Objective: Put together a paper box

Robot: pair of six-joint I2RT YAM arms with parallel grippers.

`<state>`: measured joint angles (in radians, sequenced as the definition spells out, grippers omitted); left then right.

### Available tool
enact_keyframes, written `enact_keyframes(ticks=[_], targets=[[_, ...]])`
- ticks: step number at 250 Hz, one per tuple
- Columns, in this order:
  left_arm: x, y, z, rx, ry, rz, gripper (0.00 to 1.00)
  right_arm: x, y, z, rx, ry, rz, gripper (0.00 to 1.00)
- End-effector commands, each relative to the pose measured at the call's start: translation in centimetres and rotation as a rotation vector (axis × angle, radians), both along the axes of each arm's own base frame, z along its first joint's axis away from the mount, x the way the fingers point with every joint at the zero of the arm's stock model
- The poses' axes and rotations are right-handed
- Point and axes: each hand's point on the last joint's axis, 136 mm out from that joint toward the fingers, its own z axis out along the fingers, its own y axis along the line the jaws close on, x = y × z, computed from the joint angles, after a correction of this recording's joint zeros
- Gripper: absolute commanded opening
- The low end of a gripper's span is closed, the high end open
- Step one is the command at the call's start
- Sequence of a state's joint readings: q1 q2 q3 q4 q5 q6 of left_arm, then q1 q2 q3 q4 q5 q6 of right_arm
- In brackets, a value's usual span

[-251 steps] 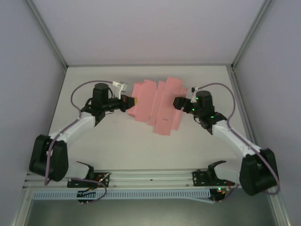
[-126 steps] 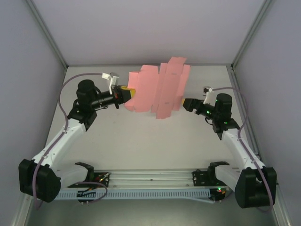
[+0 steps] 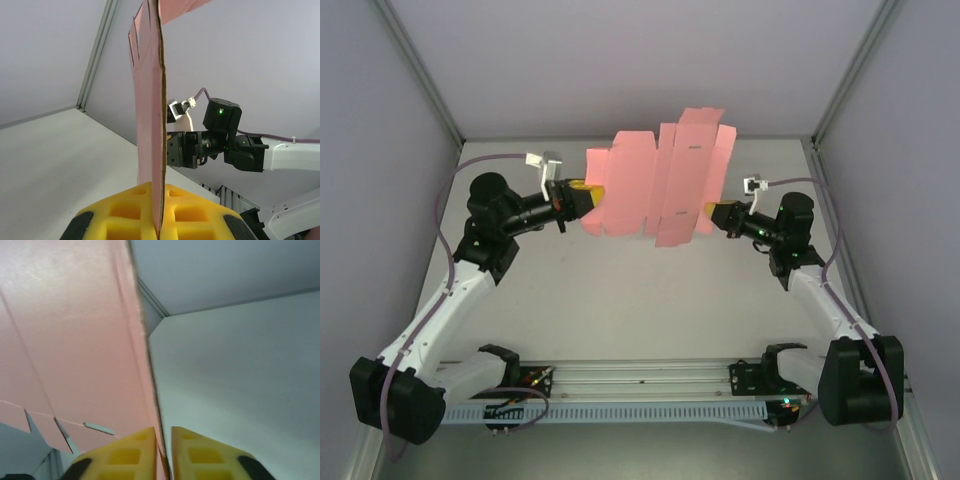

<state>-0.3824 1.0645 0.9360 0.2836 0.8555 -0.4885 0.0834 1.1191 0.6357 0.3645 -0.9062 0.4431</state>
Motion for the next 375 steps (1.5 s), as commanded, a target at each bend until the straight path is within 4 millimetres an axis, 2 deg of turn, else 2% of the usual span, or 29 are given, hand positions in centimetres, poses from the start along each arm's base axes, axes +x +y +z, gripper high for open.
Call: enact_keyframes(ticks=[1,5,18,30,32,38,47,51,61,69,88,110,135,160,191,217,242,285,323,341,375], targets=[[-0.4,0.4,1.3,-0.015,-0.042,0.028,0.00,-0.2,-0.1,1.9,-0.016,-0.076,0.002,0.03],[-0.3,0.5,1.2,-0.012,-0.042,0.035,0.00,-0.2,-0.2,2.0,-0.021,-0.078,0.001,0.00],[0.2,0.7,0.5,0.011,-0.030,0.065,0.00,-0.1,-0.4,1.7,-0.047,-0.067,-0.013,0.00],[1.3,1.1,-0.6,0.049,0.004,0.133,0.00,-0.1,-0.4,1.5,-0.079,-0.071,-0.017,0.00],[1.6,1.3,-0.9,0.057,0.011,0.149,0.02,-0.1,-0.5,1.4,-0.085,-0.069,-0.017,0.00],[2.4,1.7,-1.7,0.084,0.041,0.205,0.18,-0.1,-0.4,1.0,-0.110,-0.055,-0.019,0.00],[3.8,2.8,-3.3,0.129,0.105,0.307,0.57,0.0,-0.5,0.2,-0.150,-0.028,-0.035,0.00],[4.4,3.3,-4.0,0.152,0.133,0.353,0.70,0.0,-0.5,-0.2,-0.173,-0.017,-0.043,0.00],[5.5,4.6,-6.0,0.210,0.194,0.453,0.90,-0.1,-0.4,-1.5,-0.236,0.010,-0.051,0.00],[6.1,5.7,-7.6,0.253,0.243,0.523,0.99,-0.4,-0.1,-2.6,-0.290,0.029,-0.047,0.00],[7.1,7.8,-10.8,0.354,0.328,0.652,1.00,-1.0,0.4,-5.8,-0.422,0.078,-0.049,0.00],[7.5,10.2,-13.4,0.468,0.397,0.780,1.00,-1.2,0.6,-9.2,-0.527,0.142,-0.057,0.00],[7.7,12.5,-14.7,0.560,0.433,0.885,1.00,-0.8,0.4,-12.1,-0.616,0.200,-0.070,0.00],[8.0,12.7,-15.4,0.582,0.458,0.895,1.00,0.5,-0.4,-13.7,-0.799,0.167,-0.114,0.00],[8.7,11.3,-15.3,0.545,0.459,0.844,1.00,3.1,-1.0,-12.7,-1.046,0.000,-0.196,0.00],[9.3,9.7,-15.5,0.506,0.465,0.772,1.00,4.7,0.1,-10.7,-1.175,-0.202,-0.214,0.02],[10.1,8.4,-15.5,0.489,0.474,0.721,1.00,5.1,2.0,-9.6,-1.263,-0.386,-0.173,0.01],[11.4,7.2,-15.3,0.475,0.484,0.679,1.00,5.1,4.4,-10.1,-1.462,-0.616,-0.111,0.00],[12.2,6.9,-15.5,0.444,0.498,0.669,1.00,5.8,5.6,-9.6,-1.533,-0.753,-0.197,0.00],[12.8,6.9,-16.1,0.445,0.518,0.674,1.00,6.1,6.0,-9.2,-1.524,-0.788,-0.245,0.00],[14.1,6.2,-17.3,0.479,0.511,0.648,1.00,6.1,6.9,-10.8,-1.566,-0.779,-0.184,0.00]])
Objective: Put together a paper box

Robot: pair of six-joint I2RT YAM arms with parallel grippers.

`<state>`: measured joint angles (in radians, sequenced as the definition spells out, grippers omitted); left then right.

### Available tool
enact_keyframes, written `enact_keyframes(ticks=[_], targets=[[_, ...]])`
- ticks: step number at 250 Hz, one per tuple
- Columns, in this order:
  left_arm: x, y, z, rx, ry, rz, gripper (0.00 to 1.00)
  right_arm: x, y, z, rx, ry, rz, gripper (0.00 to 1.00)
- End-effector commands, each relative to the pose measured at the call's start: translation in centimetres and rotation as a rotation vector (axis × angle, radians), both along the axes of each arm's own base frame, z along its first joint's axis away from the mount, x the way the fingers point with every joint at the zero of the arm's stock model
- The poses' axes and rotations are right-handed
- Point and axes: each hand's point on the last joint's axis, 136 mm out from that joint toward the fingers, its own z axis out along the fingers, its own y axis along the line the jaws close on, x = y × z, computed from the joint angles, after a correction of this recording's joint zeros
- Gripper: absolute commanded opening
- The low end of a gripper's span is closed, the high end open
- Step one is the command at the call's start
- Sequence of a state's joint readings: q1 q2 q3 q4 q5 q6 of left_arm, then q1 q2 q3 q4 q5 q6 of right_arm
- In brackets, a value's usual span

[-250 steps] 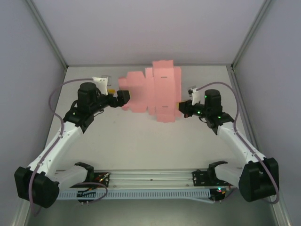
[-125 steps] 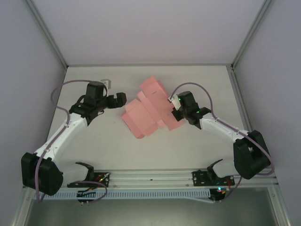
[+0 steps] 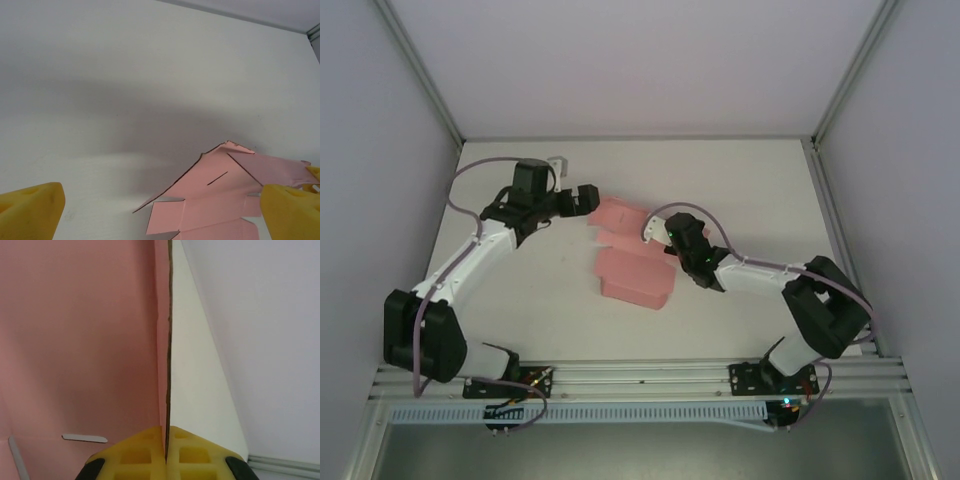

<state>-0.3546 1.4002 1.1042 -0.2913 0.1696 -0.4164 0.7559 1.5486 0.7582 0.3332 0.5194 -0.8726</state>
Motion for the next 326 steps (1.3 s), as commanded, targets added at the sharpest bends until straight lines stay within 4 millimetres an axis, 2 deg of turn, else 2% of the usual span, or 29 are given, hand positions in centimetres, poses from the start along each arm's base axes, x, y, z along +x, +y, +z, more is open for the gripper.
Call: enact_keyframes(ticks=[1,32,68,110,139,187,213,238,255,275,306,326], targets=[[1.7,-0.9,0.4,-0.016,-0.022,-0.029,1.00,1.0,0.5,1.5,-0.028,-0.090,-0.020,0.00],[2.9,-1.7,-1.1,0.022,-0.013,-0.069,1.00,0.8,1.3,0.9,-0.018,-0.076,-0.009,0.00],[3.6,-2.4,-4.2,0.070,0.046,-0.097,1.00,0.9,1.8,0.9,0.018,-0.056,-0.009,0.00],[2.8,-3.5,-7.6,0.136,0.108,-0.145,1.00,1.2,2.0,1.8,0.087,-0.060,-0.040,0.00],[2.2,-4.4,-9.0,0.158,0.117,-0.148,1.00,1.0,2.3,1.6,0.107,-0.034,-0.035,0.00],[2.3,-6.5,-8.3,0.128,0.072,-0.137,1.00,0.4,3.0,1.1,0.132,-0.005,-0.020,0.00],[2.7,-7.4,-8.0,0.054,0.071,-0.097,1.00,0.0,3.6,1.6,0.167,-0.012,-0.018,0.00],[2.8,-7.2,-7.8,0.035,0.069,-0.059,1.00,-0.2,3.4,2.2,0.235,-0.020,-0.034,0.00],[2.6,-6.5,-7.6,0.046,0.068,-0.060,1.00,-0.3,2.9,2.4,0.246,-0.030,-0.050,0.00],[2.2,-4.8,-6.8,0.042,0.056,-0.052,1.00,-0.3,2.1,2.4,0.237,-0.025,-0.071,0.00],[0.9,-2.0,-5.1,-0.064,0.016,-0.077,1.00,-0.1,0.5,2.5,0.260,-0.011,-0.117,0.00],[-0.3,-0.7,-4.8,-0.142,-0.003,-0.125,1.00,-0.2,0.1,2.9,0.292,-0.008,-0.122,0.00]])
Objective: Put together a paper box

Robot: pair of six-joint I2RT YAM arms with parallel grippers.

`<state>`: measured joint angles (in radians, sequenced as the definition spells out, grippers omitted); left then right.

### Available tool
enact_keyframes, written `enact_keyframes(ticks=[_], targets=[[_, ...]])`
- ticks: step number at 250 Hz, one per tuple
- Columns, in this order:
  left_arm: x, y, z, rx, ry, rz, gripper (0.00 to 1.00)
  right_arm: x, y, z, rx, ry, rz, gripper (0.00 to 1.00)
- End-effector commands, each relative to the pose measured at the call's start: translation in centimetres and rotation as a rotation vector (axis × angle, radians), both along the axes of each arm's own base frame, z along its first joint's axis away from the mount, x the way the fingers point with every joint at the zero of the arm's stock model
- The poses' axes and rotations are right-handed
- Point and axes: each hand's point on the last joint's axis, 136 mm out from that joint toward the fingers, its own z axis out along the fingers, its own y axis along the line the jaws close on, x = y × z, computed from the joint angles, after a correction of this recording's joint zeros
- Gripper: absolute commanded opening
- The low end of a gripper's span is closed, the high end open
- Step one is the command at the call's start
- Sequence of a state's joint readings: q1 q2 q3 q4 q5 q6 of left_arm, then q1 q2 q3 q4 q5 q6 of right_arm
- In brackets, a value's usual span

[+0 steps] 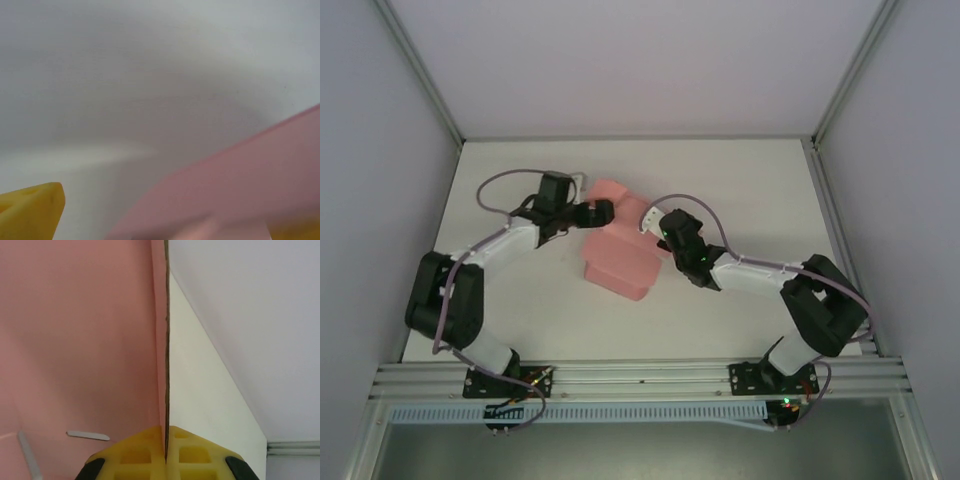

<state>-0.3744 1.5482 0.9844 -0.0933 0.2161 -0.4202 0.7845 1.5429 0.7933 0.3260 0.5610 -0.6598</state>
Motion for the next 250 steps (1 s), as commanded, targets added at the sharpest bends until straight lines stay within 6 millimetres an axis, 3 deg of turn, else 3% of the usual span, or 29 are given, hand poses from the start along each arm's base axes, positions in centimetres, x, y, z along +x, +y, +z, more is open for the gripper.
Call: enact_keyframes(ticks=[1,33,68,86,152,208,250], targets=[[-1.0,1.3,2.7,-0.146,-0.079,-0.071,1.00,-0.3,-0.8,1.2,0.095,-0.001,-0.022,0.00],[-1.9,2.8,2.5,-0.238,-0.098,-0.099,1.00,-0.4,-1.0,1.2,0.102,0.018,-0.011,0.00],[-0.1,6.0,1.1,-0.197,-0.059,0.042,1.00,-0.5,-1.0,1.1,0.100,0.034,-0.006,0.00],[1.0,6.4,0.3,-0.179,-0.039,0.058,1.00,-0.7,-0.9,1.1,0.116,0.037,0.001,0.00],[2.6,3.9,-1.6,-0.207,0.002,-0.049,1.00,-0.6,-0.6,1.7,0.147,0.035,-0.001,0.00],[0.1,-0.5,0.6,-0.280,-0.097,-0.295,1.00,-0.6,-0.8,1.7,0.154,0.048,-0.012,0.00],[-0.8,-2.2,-0.1,-0.270,-0.084,-0.358,1.00,-0.7,-0.6,1.8,0.173,0.052,-0.008,0.00]])
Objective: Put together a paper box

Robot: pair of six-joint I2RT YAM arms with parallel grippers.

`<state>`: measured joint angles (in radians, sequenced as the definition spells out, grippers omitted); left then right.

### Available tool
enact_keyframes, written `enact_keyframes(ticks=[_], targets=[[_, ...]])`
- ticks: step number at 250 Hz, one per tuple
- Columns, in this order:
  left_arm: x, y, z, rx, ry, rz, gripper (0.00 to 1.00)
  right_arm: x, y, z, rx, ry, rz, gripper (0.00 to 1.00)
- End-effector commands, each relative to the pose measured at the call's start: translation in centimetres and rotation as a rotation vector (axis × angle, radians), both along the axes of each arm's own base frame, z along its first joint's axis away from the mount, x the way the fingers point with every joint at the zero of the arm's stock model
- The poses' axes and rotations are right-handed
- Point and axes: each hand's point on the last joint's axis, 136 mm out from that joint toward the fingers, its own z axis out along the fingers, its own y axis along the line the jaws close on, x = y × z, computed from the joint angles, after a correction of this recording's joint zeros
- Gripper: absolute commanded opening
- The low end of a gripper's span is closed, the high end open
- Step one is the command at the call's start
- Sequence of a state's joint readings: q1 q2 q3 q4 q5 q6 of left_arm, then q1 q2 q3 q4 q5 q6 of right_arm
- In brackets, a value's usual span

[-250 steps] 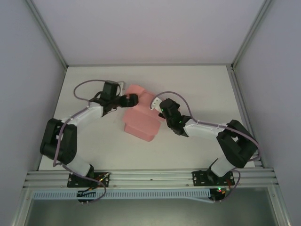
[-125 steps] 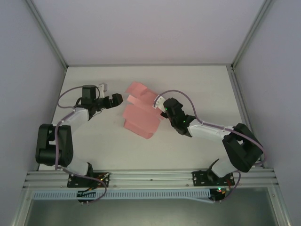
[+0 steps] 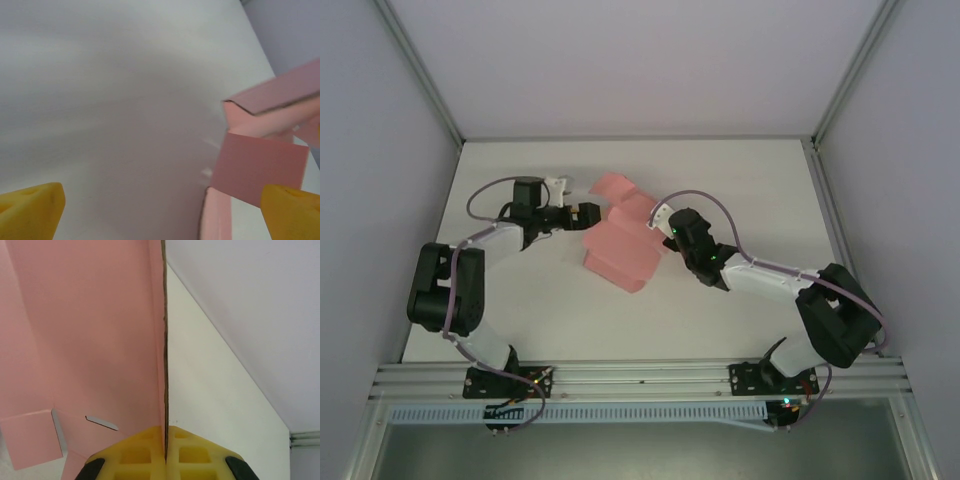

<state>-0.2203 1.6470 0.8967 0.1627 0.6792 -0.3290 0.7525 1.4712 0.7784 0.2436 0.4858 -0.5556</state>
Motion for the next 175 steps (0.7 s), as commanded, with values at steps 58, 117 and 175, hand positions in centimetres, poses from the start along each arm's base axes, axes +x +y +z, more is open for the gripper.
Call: enact_keyframes(ticks=[58,117,175], targets=[[0.4,-2.2,-2.2,0.074,-0.007,-0.032,0.96,-0.5,1.3,1.7,0.105,0.002,0.042,0.00],[0.6,-3.1,-4.3,0.222,-0.050,0.040,0.92,-0.9,2.0,0.8,0.130,0.033,0.066,0.00],[1.2,-1.3,-4.6,0.322,-0.067,0.183,0.93,-0.7,1.7,0.4,0.079,0.020,0.040,0.00]])
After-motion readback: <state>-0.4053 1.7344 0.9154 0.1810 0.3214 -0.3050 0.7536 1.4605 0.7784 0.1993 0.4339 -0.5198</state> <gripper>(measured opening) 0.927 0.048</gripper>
